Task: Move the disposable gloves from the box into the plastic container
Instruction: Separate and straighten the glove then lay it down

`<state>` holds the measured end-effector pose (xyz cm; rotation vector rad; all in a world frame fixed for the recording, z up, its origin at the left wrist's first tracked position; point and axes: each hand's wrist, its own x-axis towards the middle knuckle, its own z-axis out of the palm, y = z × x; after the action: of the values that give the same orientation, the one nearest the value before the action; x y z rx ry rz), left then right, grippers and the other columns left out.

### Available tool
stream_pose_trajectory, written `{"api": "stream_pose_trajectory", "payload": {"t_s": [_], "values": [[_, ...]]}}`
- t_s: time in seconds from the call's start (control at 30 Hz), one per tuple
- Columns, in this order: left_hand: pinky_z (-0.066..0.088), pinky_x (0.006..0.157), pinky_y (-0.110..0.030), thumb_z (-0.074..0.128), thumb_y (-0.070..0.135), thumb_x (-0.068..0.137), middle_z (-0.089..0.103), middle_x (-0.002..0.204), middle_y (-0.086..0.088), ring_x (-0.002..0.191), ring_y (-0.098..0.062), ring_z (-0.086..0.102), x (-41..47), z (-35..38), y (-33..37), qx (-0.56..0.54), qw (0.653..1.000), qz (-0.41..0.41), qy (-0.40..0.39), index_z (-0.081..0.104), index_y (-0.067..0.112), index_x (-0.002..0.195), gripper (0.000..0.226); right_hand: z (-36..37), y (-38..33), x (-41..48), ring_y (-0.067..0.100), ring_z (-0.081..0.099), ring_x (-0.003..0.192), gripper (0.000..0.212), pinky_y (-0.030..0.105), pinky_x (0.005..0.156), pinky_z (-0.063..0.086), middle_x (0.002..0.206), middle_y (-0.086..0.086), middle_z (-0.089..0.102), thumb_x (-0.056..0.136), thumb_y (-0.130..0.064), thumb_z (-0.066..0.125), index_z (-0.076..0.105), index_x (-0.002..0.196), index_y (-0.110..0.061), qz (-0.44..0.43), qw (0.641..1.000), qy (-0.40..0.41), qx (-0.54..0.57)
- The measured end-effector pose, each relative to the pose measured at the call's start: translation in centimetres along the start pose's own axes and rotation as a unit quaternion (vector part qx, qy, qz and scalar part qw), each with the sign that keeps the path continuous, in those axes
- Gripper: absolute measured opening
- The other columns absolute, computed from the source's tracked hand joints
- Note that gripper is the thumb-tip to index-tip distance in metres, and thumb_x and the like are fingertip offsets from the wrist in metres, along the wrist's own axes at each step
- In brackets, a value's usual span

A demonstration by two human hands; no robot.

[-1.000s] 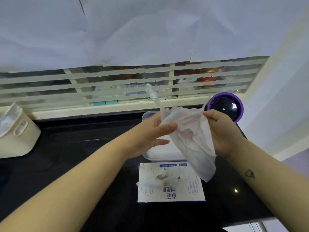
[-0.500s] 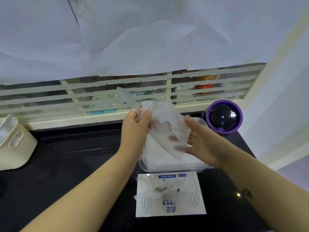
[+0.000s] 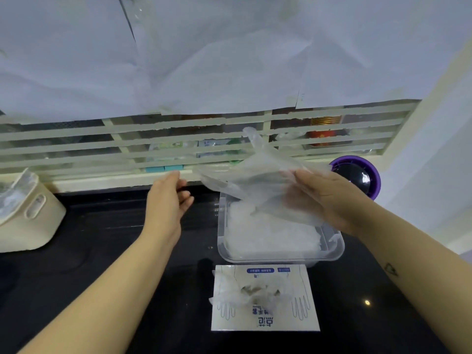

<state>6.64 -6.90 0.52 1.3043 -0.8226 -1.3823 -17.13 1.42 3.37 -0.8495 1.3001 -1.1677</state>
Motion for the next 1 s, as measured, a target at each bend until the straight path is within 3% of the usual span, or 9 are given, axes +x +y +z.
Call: {"api": "stream_pose_trajectory", "payload": {"t_s": [0.13, 0.3, 0.4, 0.47, 0.6, 0.77, 0.83, 0.9, 1.0], "values": [[0.045, 0.093, -0.024, 0.052, 0.038, 0.098, 0.057, 0.113, 0.016, 0.103, -0.002, 0.056, -0.3, 1.1, 1.7, 0.185, 0.968, 0.148, -0.079, 0.055, 0.032, 0.112, 0.016, -0.7, -1.0, -0.5, 0.015, 0.070, 0.094, 0.032, 0.025, 0.077, 0.057, 0.107, 0.005, 0.070, 0.083, -0.024, 0.056, 0.063, 0.110, -0.009, 0.021, 0.998, -0.061, -0.014], [0.031, 0.111, -0.033, 0.055, 0.071, 0.074, 0.041, 0.145, 0.020, 0.129, -0.002, 0.042, -0.7, 3.8, 4.5, 0.393, 0.853, 0.147, -0.310, 0.032, 0.038, 0.146, 0.082, -1.0, -2.6, -0.5, 0.031, 0.062, 0.114, 0.044, 0.037, 0.095, 0.052, 0.124, 0.019, 0.063, 0.091, -0.018, 0.052, 0.054, 0.127, 0.008, 0.078, 0.980, -0.181, -0.036], [0.032, 0.110, -0.035, 0.065, 0.050, 0.080, 0.062, 0.119, 0.024, 0.112, 0.000, 0.057, -0.4, 4.5, 4.8, 0.400, 0.804, 0.087, -0.431, 0.054, 0.042, 0.121, 0.043, -1.4, -3.2, -0.6, 0.034, 0.063, 0.109, 0.047, 0.034, 0.090, 0.053, 0.121, 0.025, 0.063, 0.087, -0.018, 0.050, 0.055, 0.124, 0.012, 0.102, 0.969, -0.223, -0.024], [0.042, 0.100, -0.034, 0.069, 0.026, 0.083, 0.069, 0.087, 0.012, 0.090, -0.008, 0.065, 0.2, 4.7, 4.2, 0.321, 0.830, 0.049, -0.454, 0.059, 0.032, 0.119, 0.038, -1.7, -3.4, -0.8, 0.031, 0.067, 0.101, 0.038, 0.032, 0.084, 0.055, 0.112, 0.022, 0.067, 0.091, -0.016, 0.049, 0.060, 0.117, 0.009, 0.097, 0.971, -0.218, -0.024], [0.049, 0.064, -0.021, 0.060, 0.003, 0.088, 0.062, 0.070, 0.002, 0.063, -0.009, 0.057, 1.5, 4.4, 3.8, 0.145, 0.905, -0.020, -0.400, 0.060, 0.017, 0.113, 0.028, -2.6, -3.1, -0.7, 0.020, 0.071, 0.078, 0.027, 0.024, 0.063, 0.056, 0.091, 0.011, 0.073, 0.096, -0.013, 0.046, 0.070, 0.097, 0.000, 0.108, 0.983, -0.147, -0.031], [0.060, 0.079, -0.031, 0.058, 0.012, 0.094, 0.066, 0.091, -0.005, 0.076, -0.011, 0.068, 3.4, 3.3, 2.9, 0.032, 0.961, -0.044, -0.273, 0.059, 0.011, 0.116, 0.022, -2.3, -1.3, 0.3, 0.022, 0.068, 0.073, 0.023, 0.029, 0.062, 0.056, 0.084, 0.011, 0.070, 0.095, -0.020, 0.056, 0.070, 0.098, -0.003, 0.133, 0.988, -0.056, -0.055], [0.060, 0.076, -0.031, 0.059, 0.036, 0.087, 0.066, 0.110, -0.009, 0.090, -0.018, 0.069, 3.5, 2.7, 2.4, 0.046, 0.944, -0.111, -0.308, 0.056, 0.012, 0.120, 0.041, -2.1, -0.9, 0.7, 0.023, 0.068, 0.072, 0.023, 0.031, 0.062, 0.057, 0.083, 0.012, 0.069, 0.095, -0.020, 0.055, 0.069, 0.096, -0.002, 0.156, 0.987, -0.041, -0.005], [0.056, 0.064, -0.023, 0.055, 0.050, 0.080, 0.070, 0.107, -0.003, 0.076, -0.012, 0.066, 2.8, 2.7, 2.0, 0.132, 0.903, -0.166, -0.373, 0.058, 0.018, 0.116, 0.048, -2.0, -0.8, 1.1, 0.021, 0.068, 0.070, 0.025, 0.030, 0.060, 0.057, 0.081, 0.011, 0.070, 0.097, -0.019, 0.051, 0.069, 0.093, -0.002, 0.158, 0.986, -0.050, 0.031], [0.041, 0.059, -0.016, 0.061, 0.028, 0.086, 0.072, 0.089, 0.009, 0.058, -0.005, 0.040, 2.2, 3.1, 1.1, 0.230, 0.858, -0.157, -0.432, 0.062, 0.022, 0.103, 0.018, -1.9, -0.7, 1.3, 0.018, 0.067, 0.065, 0.028, 0.026, 0.058, 0.056, 0.077, 0.009, 0.070, 0.099, -0.019, 0.045, 0.066, 0.095, 0.000, 0.158, 0.983, -0.083, 0.034]]}}
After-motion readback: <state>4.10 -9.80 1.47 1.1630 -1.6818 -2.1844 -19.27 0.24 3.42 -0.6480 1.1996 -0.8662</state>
